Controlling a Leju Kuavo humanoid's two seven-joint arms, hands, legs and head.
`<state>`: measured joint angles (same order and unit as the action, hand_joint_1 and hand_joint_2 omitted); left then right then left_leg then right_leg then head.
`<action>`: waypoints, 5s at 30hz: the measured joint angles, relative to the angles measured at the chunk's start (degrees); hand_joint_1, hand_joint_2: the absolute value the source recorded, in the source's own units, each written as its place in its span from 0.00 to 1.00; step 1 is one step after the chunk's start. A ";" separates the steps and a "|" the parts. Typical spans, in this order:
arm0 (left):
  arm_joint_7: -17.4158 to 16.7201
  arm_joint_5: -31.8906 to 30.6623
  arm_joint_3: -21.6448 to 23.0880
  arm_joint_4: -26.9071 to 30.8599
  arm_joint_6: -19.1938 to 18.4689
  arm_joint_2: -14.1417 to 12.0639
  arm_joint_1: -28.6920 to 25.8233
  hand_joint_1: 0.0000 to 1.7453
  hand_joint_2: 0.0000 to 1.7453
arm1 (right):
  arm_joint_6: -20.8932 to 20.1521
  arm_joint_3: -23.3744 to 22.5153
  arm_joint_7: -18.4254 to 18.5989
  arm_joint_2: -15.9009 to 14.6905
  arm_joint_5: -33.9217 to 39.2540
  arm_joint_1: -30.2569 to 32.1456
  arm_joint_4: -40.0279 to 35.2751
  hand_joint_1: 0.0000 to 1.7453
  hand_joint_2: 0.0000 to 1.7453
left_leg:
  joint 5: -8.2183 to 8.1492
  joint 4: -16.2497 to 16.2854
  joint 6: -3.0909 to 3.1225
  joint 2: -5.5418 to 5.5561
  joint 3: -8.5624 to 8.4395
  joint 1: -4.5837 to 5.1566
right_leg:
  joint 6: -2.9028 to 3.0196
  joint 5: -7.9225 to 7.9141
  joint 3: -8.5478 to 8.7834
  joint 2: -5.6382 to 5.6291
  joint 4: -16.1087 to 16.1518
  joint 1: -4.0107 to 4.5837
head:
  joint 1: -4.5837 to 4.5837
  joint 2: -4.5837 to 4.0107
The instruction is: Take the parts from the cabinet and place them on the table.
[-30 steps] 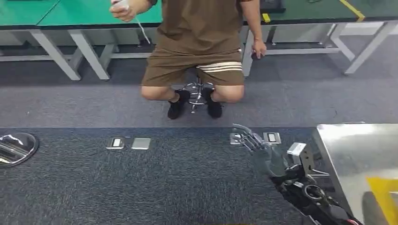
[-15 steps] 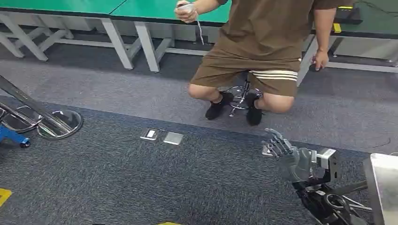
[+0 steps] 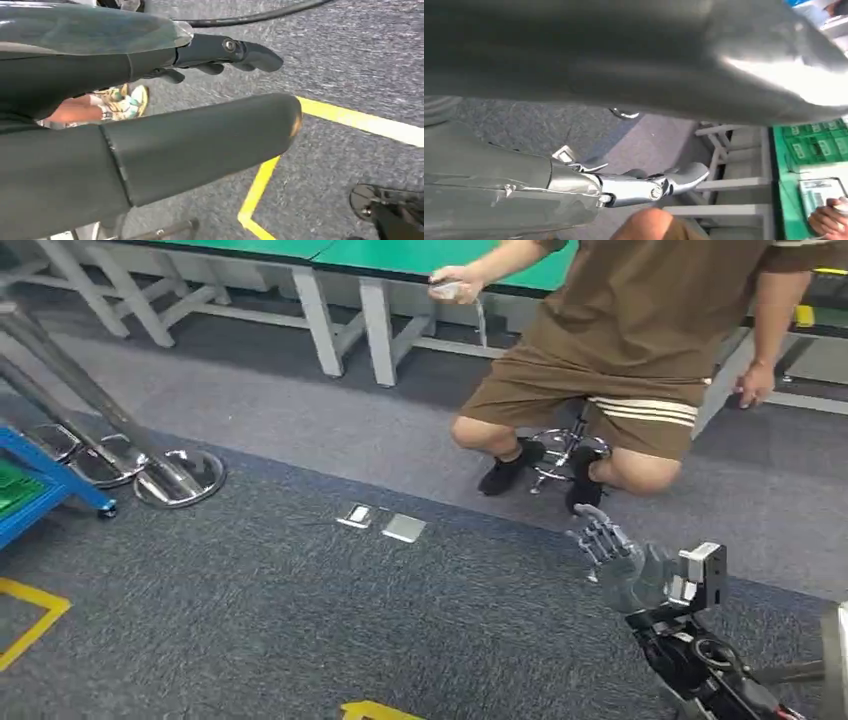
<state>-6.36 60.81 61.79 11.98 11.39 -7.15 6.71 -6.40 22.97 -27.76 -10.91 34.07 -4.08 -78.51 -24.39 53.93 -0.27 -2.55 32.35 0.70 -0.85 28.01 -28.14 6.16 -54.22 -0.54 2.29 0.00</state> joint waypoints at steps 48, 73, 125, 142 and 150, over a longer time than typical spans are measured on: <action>0.04 -0.04 -0.02 0.02 -0.76 -0.13 -0.56 0.00 0.00 | 10.62 -4.37 8.53 1.60 3.74 -4.59 57.49 0.00 0.00 | -0.01 0.28 -0.51 12.12 -0.20 -0.62 | 0.10 -0.24 -0.51 -8.69 -0.66 -1.32 | -3.74 0.00; 0.04 -1.16 -0.02 0.04 -1.29 -0.20 -0.25 0.00 0.00 | 18.16 2.03 25.37 2.75 -1.24 -0.27 64.39 0.00 0.00 | -0.24 -0.22 1.14 7.97 -1.74 -0.62 | -1.37 -0.52 -1.24 -9.28 -3.40 -1.01 | -3.69 0.00; -0.52 -1.49 0.00 0.09 -1.75 -0.83 -0.31 0.00 0.00 | 17.07 4.85 25.26 3.78 0.53 -0.15 65.57 0.00 0.00 | -0.96 0.26 -0.22 4.74 -1.75 -0.83 | 0.91 0.59 -0.12 -6.85 -1.16 0.32 | -1.73 0.00; -0.61 -1.40 0.00 0.09 -1.73 -0.83 -0.31 0.00 0.00 | 16.81 5.33 24.30 3.82 1.38 -0.15 65.57 0.00 0.00 | -0.99 0.29 -0.22 4.75 -1.72 -0.54 | 0.88 0.59 -0.11 -6.85 -1.12 -0.01 | -1.86 0.00; -0.59 -1.38 0.00 0.09 -1.75 -0.87 -0.31 0.00 0.00 | 16.74 5.35 24.11 3.85 1.51 -0.16 65.57 0.00 0.00 | -1.47 1.00 0.57 4.75 -1.48 -0.43 | 0.34 0.65 -0.03 -6.85 -1.02 -0.16 | -1.53 0.00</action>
<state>-6.95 59.43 61.79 12.07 9.64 -8.02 6.40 10.34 28.33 -3.65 -7.06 35.58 -4.24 -12.94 -25.86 54.93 0.29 2.20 30.88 0.27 -0.51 28.66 -28.17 -0.69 -55.24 -0.70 0.76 0.00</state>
